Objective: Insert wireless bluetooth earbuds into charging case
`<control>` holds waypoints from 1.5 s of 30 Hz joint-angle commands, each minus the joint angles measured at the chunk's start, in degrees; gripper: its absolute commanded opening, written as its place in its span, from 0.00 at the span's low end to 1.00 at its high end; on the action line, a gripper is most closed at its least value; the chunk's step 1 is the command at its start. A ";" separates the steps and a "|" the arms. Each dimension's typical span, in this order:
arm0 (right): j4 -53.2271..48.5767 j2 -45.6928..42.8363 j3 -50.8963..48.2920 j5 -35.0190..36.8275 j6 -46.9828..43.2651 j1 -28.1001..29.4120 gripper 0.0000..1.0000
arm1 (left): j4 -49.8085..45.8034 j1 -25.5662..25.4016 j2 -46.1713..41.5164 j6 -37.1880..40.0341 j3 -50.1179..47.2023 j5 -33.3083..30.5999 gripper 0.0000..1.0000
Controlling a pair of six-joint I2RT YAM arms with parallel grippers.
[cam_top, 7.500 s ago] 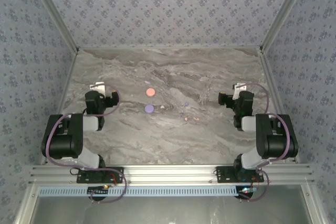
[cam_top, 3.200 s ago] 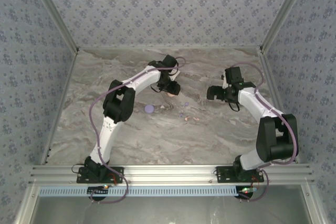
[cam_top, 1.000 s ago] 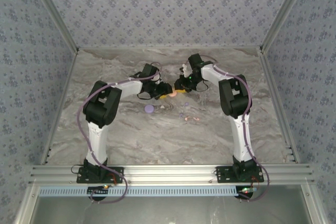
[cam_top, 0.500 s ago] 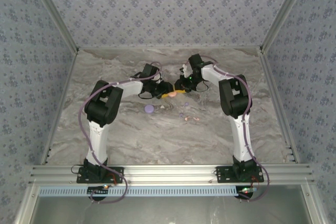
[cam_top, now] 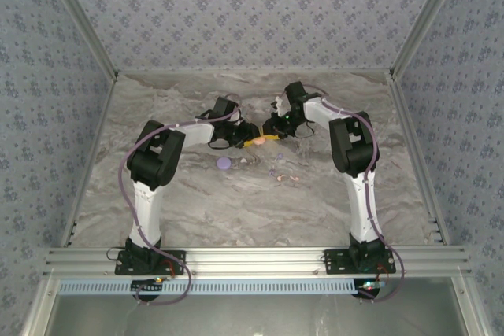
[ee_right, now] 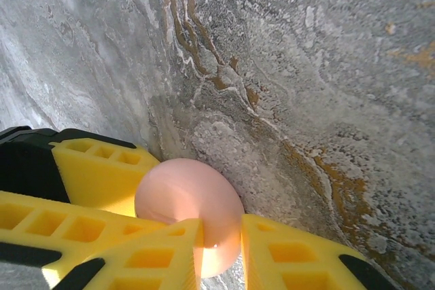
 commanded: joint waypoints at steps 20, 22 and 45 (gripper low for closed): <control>1.11 -0.01 -2.55 -4.77 2.54 -0.39 0.24 | 14.34 -0.40 0.75 -6.78 -2.90 4.52 0.32; 1.15 -0.07 -2.55 -5.05 2.48 -0.44 0.24 | 15.02 -0.41 0.77 -7.19 -3.15 4.58 0.33; 4.80 -7.62 -8.24 -1.89 3.86 -2.73 0.34 | 8.00 0.19 -2.72 -1.86 -2.72 2.29 0.17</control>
